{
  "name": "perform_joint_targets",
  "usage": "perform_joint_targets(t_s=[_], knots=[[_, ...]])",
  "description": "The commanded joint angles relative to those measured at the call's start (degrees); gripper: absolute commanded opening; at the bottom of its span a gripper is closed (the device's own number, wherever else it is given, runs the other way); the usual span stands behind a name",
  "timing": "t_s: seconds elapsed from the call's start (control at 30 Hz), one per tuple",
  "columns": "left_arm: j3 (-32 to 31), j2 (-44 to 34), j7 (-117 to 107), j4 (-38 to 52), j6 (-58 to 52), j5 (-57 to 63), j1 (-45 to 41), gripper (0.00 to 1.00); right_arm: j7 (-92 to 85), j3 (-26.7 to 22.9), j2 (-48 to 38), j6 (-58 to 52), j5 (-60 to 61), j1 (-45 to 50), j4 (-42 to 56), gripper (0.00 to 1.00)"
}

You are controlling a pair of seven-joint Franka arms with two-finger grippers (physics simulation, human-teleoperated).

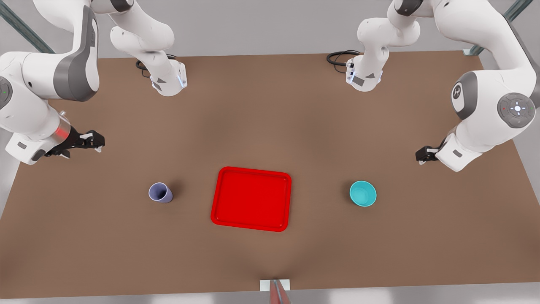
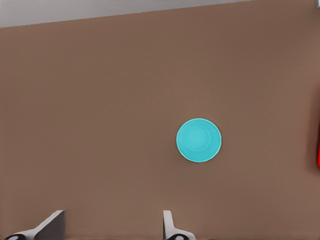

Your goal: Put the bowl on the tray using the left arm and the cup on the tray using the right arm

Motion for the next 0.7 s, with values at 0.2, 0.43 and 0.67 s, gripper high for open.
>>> perform_joint_targets(t_s=[0.2, 0.43, 0.67], knots=[[0.4, 10.0, 6.3, -7.2, 11.0, -14.3, 0.4, 1.0, 0.1, -0.1, 0.5, 0.7, -0.1, 0.0, -0.1, 1.0], [2.5, 16.2, 17.9, -19.5, 30.3, -24.8, -0.1, 1.0, 0.3, -0.1, 1.1, 1.1, 0.0, 0.0, -0.9, 1.0], [2.1, 22.8, 17.9, -18.4, 33.5, -24.8, -1.3, 1.0, 0.4, -0.1, 1.0, 1.8, 0.0, 0.0, -1.7, 1.0]])
